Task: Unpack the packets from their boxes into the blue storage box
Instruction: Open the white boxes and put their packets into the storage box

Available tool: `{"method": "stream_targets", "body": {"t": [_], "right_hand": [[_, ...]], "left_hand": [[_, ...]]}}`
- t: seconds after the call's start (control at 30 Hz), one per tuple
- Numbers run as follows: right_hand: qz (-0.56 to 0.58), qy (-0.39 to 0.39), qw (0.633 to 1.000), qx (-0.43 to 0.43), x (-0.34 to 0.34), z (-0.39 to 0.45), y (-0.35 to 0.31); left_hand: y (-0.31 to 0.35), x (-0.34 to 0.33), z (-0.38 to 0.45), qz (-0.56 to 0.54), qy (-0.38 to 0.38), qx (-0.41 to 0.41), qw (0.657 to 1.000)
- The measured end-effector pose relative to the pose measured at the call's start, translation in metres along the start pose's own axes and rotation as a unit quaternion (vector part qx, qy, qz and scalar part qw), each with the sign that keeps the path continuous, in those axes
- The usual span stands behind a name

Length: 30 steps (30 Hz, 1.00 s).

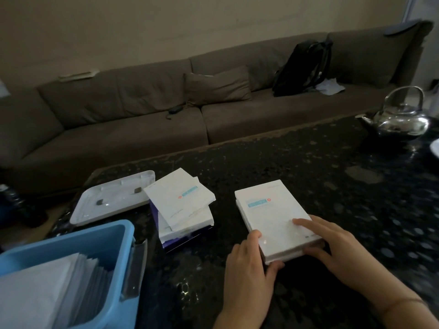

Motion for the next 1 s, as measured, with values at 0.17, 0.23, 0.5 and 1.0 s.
{"method": "stream_targets", "body": {"t": [0.17, 0.23, 0.5, 1.0], "right_hand": [[0.095, 0.110, 0.989, -0.021, 0.020, -0.007, -0.012], [0.184, 0.237, 0.954, 0.004, 0.035, -0.010, -0.041], [0.042, -0.017, 0.997, -0.061, -0.029, 0.094, -0.225], [0.471, -0.051, 0.874, -0.111, 0.029, 0.084, -0.171]], "left_hand": [[-0.004, 0.021, -0.009, -0.042, 0.046, 0.022, 0.998], [-0.016, 0.041, -0.010, -0.023, 0.175, 0.015, 0.984], [-0.091, 0.081, 0.015, -0.115, 0.314, 0.229, 0.914], [-0.057, 0.088, 0.004, -0.296, 0.315, 0.186, 0.882]]}}
Point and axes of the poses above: each hand's wrist, its own z-axis towards the middle knuckle, its own x-axis out of the back of the hand, y = z × x, the point moved 3 cm from there along z, towards the middle knuckle, and after that the axes turned 10 degrees about -x, right-handed, at the moved point
